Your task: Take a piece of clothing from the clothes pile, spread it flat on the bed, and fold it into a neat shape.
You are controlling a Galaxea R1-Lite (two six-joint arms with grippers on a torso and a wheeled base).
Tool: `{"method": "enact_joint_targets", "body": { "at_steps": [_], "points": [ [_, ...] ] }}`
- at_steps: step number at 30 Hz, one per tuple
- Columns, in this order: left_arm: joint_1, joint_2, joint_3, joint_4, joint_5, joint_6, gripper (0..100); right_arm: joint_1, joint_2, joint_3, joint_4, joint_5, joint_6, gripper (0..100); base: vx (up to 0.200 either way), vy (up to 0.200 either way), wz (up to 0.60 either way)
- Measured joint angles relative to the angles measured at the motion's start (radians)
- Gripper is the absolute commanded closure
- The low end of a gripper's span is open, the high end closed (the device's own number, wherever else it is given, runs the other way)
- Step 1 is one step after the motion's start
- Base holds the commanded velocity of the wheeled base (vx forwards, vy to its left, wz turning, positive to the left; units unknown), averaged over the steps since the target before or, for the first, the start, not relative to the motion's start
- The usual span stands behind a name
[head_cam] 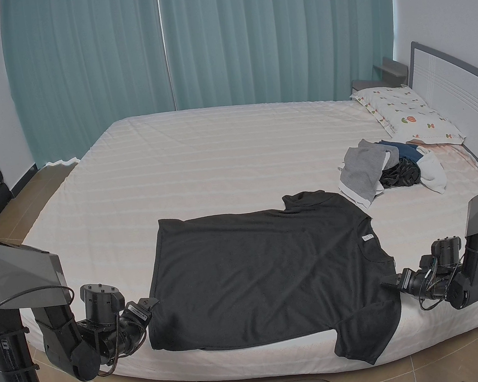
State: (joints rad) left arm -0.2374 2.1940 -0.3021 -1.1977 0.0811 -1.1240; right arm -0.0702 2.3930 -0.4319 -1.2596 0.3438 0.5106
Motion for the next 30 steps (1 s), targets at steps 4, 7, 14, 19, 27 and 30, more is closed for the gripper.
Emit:
{"method": "enact_joint_targets", "body": {
  "at_steps": [4, 7, 14, 19, 27, 30],
  "points": [
    [0.001, 0.0, 0.004, 0.0, 0.0, 0.0, 0, -0.004, 0.0, 0.016, 0.001, -0.009, -0.007, 100, 0.0, 0.0, 0.0],
    [0.001, 0.001, 0.007, 0.0, 0.001, 0.0, 0, -0.01, -0.002, 0.027, 0.0, -0.017, -0.01, 100, 0.0, 0.0, 0.0],
    [0.001, 0.005, 0.011, 0.0, 0.003, 0.0, 0, -0.04, -0.014, 0.064, 0.0, -0.021, -0.039, 100, 0.0, 0.0, 0.0],
    [0.0, 0.009, 0.013, 0.0, 0.004, 0.001, 0, -0.06, -0.019, 0.087, 0.0, -0.021, -0.069, 100, 0.0, 0.0, 0.0],
    [-0.001, 0.02, 0.013, 0.0, 0.007, 0.006, 0, -0.072, -0.022, 0.103, -0.001, -0.02, -0.089, 100, 0.0, 0.0, 0.0],
    [-0.002, 0.021, 0.013, 0.0, 0.007, 0.006, 0, -0.073, -0.022, 0.104, -0.001, -0.02, -0.089, 0, 0.0, 0.0, 0.0]
  ]
}}
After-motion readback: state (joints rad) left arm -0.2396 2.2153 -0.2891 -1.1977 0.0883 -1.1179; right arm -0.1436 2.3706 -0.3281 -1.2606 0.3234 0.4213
